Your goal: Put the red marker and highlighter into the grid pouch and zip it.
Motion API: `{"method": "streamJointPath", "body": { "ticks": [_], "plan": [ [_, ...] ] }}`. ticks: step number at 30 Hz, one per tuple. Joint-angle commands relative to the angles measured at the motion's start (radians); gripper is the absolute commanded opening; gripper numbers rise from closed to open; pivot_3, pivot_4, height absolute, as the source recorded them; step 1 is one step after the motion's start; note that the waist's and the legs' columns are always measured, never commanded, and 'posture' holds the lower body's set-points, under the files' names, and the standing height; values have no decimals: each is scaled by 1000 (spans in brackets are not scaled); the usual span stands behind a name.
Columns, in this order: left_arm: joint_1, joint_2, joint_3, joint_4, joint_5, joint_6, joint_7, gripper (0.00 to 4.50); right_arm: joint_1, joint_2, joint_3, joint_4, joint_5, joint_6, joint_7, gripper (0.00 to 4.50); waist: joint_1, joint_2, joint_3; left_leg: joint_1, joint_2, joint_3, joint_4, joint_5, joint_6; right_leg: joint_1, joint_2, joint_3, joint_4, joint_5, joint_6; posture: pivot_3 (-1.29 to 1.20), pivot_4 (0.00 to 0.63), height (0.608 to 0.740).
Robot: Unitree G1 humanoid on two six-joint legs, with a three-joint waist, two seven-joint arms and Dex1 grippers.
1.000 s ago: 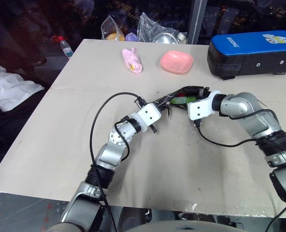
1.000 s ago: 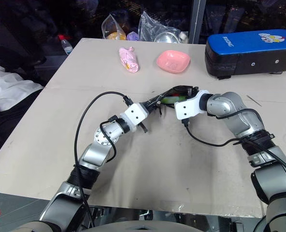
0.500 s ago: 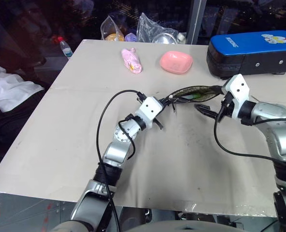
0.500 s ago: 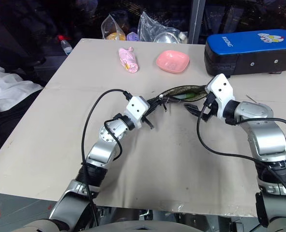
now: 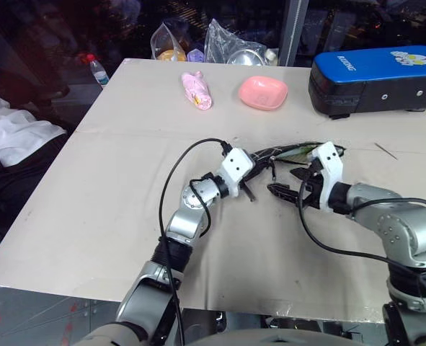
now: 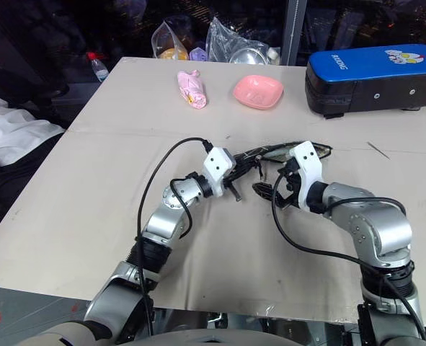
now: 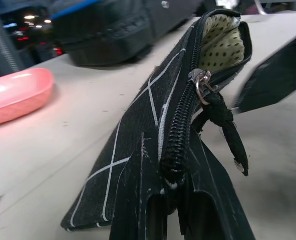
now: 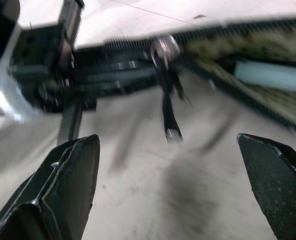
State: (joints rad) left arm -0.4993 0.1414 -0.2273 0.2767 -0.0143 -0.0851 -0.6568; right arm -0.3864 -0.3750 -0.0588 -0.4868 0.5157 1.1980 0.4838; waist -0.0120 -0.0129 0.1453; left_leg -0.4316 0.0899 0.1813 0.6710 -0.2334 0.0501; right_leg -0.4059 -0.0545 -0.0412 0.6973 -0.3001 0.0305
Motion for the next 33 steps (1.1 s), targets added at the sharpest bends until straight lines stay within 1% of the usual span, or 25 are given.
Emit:
{"method": "streamJointPath", "body": {
  "ticks": [1, 7, 8, 10, 14, 15, 16, 17, 25, 33],
  "plan": [
    [-17, -3, -11, -8, -15, -9, -26, 0, -35, 47, -23, -5, 32, 21, -46, 4434, 0, 0, 0, 0, 0, 0, 0, 0, 0, 0, 0, 0, 0, 0, 0, 0, 150, 725],
    [-12, -1, -12, -16, -13, 0, -34, 0, -40, 89, -28, 4, 55, 30, -81, 4434, 0, 0, 0, 0, 0, 0, 0, 0, 0, 0, 0, 0, 0, 0, 0, 0, 150, 725],
    [-10, 1, -12, -18, -13, 3, -37, 0, -42, 95, -29, 7, 58, 27, -87, 4211, 0, 0, 0, 0, 0, 0, 0, 0, 0, 0, 0, 0, 0, 0, 0, 0, 150, 725],
    [-7, 5, -14, -20, -12, 5, -43, 0, -45, 105, -31, 14, 63, 19, -97, 3575, -1, 0, 0, 0, 0, 0, 0, 0, 0, 0, 0, 0, 0, 0, 0, 0, 150, 725],
    [-1, 9, -16, -26, -12, 11, -51, 0, -52, 123, -38, 25, 66, 6, -115, 1521, -1, 0, 0, 0, 0, 0, 0, 0, 0, 0, 0, 0, 0, 0, 0, 0, 150, 725],
    [0, 9, -16, -27, -12, 11, -52, 0, -54, 127, -41, 27, 68, 4, -118, 910, -1, 0, 0, 0, 0, 0, 0, 0, 0, 0, 0, 0, 0, 0, 0, 0, 150, 725],
    [1, 9, -17, -28, -12, 11, -52, 0, -55, 128, -42, 27, 69, 1, -120, 588, -1, 0, 0, 0, 0, 0, 0, 0, 0, 0, 0, 0, 0, 0, 0, 0, 150, 725],
    [1, 9, -17, -28, -12, 12, -52, 0, -55, 128, -42, 28, 69, -3, -122, 77, -1, 0, 0, 0, 0, 0, 0, 0, 0, 0, 0, 0, 0, 0, 0, 0, 150, 725],
    [11, 18, -20, -30, -6, 11, -55, 0, -58, 138, -74, 40, 77, -18, -150, 30, -2, 0, 0, 0, 0, 0, 0, 0, 0, 0, 0, 0, 0, 0, 0, 0, 150, 725],
    [19, 28, -15, -29, -1, 8, -45, 0, -38, 182, -177, 30, 114, 14, -234, 30, -2, 0, 0, 0, 0, 0, -1, 0, 0, 0, 0, 0, 0, 0, 0, 0, 150, 725]
  ]
}}
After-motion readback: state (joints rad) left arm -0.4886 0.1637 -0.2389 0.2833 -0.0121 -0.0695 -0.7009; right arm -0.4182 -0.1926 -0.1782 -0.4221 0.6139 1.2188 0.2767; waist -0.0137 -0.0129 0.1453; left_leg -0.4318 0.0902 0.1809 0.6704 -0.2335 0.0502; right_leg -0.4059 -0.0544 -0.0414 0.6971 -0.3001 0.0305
